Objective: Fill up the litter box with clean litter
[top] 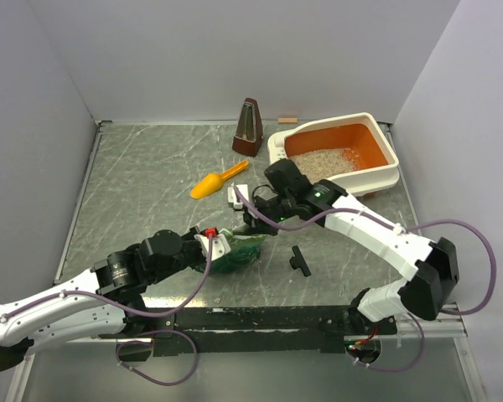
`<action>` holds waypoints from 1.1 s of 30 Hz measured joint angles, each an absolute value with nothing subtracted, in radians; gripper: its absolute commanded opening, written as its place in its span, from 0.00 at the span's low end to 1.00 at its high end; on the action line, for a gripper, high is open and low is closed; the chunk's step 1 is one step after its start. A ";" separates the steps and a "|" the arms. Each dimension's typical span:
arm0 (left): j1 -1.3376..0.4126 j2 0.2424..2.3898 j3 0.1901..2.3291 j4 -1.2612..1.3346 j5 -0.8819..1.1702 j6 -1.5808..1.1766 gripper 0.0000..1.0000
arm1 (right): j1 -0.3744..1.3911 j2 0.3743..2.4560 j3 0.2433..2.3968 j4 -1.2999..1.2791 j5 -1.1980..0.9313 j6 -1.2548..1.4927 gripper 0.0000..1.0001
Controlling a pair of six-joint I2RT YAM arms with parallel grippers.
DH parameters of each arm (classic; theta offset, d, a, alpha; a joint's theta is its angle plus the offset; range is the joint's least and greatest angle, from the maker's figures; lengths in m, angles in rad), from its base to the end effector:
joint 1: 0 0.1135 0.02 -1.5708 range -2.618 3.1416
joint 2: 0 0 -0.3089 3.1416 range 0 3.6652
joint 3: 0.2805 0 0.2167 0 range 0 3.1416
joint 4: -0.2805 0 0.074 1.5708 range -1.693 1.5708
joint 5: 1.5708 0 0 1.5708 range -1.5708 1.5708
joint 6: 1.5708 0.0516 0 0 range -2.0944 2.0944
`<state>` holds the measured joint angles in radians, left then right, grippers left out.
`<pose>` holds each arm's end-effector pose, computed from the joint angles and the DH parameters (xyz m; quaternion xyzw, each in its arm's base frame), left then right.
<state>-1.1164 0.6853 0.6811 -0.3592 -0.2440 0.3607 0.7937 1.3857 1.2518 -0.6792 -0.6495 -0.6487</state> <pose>0.0574 -0.0891 0.3240 0.4990 0.6507 -0.1148 0.5607 0.1577 0.2048 0.3652 -0.6700 0.5834 0.3211 0.3281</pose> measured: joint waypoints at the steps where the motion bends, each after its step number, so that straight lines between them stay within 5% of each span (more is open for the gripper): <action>1: -1.116 0.686 0.681 -0.359 -0.246 0.361 0.01 | 0.801 1.405 1.265 -0.685 -0.647 -0.651 0.06; 6: -1.116 0.701 0.682 -0.348 -0.267 0.361 0.11 | 0.822 1.473 1.323 -0.737 -0.645 -0.665 0.41; 12: -1.116 0.730 0.707 -0.343 -0.299 0.374 0.39 | 0.829 1.513 1.383 -0.794 -0.648 -0.680 0.59; 16: -1.116 0.767 0.736 -0.347 -0.311 0.406 0.47 | 0.829 1.533 1.397 -0.803 -0.660 -0.683 0.72; 19: -1.116 0.803 0.765 -0.366 -0.300 0.443 0.55 | 0.829 1.551 1.405 -0.799 -0.675 -0.675 0.99; 25: -1.115 0.823 0.813 -0.455 -0.250 0.501 0.58 | 0.834 1.565 1.401 -0.737 -0.712 -0.635 0.99; 33: -1.111 0.826 0.904 -0.625 -0.233 0.532 0.51 | 0.848 1.557 1.361 -0.641 -0.757 -0.603 0.99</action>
<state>-1.1110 0.8257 0.9035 -0.6247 -0.2329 0.5316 0.8478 1.5566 1.3613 -0.6407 -0.7574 -0.6033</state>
